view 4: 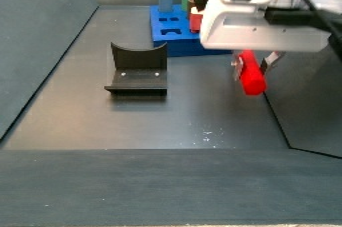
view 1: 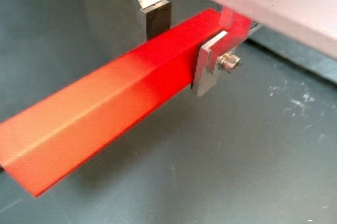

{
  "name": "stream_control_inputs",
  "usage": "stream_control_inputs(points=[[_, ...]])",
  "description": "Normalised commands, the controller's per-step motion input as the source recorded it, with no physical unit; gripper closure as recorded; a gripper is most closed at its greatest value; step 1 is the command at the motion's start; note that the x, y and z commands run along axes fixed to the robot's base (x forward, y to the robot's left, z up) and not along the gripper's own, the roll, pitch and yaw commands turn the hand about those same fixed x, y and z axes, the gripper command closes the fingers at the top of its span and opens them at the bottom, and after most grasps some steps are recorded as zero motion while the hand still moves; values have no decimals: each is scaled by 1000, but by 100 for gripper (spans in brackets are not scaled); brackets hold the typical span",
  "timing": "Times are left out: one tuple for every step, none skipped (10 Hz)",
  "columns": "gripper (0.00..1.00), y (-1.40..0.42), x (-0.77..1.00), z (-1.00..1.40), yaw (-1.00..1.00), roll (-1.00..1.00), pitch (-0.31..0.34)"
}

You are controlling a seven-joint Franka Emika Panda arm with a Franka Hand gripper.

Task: Pick up the hexagon object. Move up. Place the hexagon object on the fixture. Regrasp the hexagon object. Move to above the board. Insert the hexagon object.
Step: Place the hexagon object on the fixture.

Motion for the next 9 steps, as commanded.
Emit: stream_control_inputs(points=[[100, 0, 0, 1000, 0, 0, 0], [100, 1, -1, 1000, -2, 6, 1], [100, 2, -9, 1000, -3, 7, 13], [100, 3, -12, 1000, -4, 11, 21], [100, 6, -17, 1000, -6, 15, 33], [100, 8, -20, 1000, -8, 19, 41], [100, 9, -24, 1000, -9, 24, 43], [100, 12, -26, 1000, -9, 29, 48], [100, 15, -28, 1000, -9, 33, 52]])
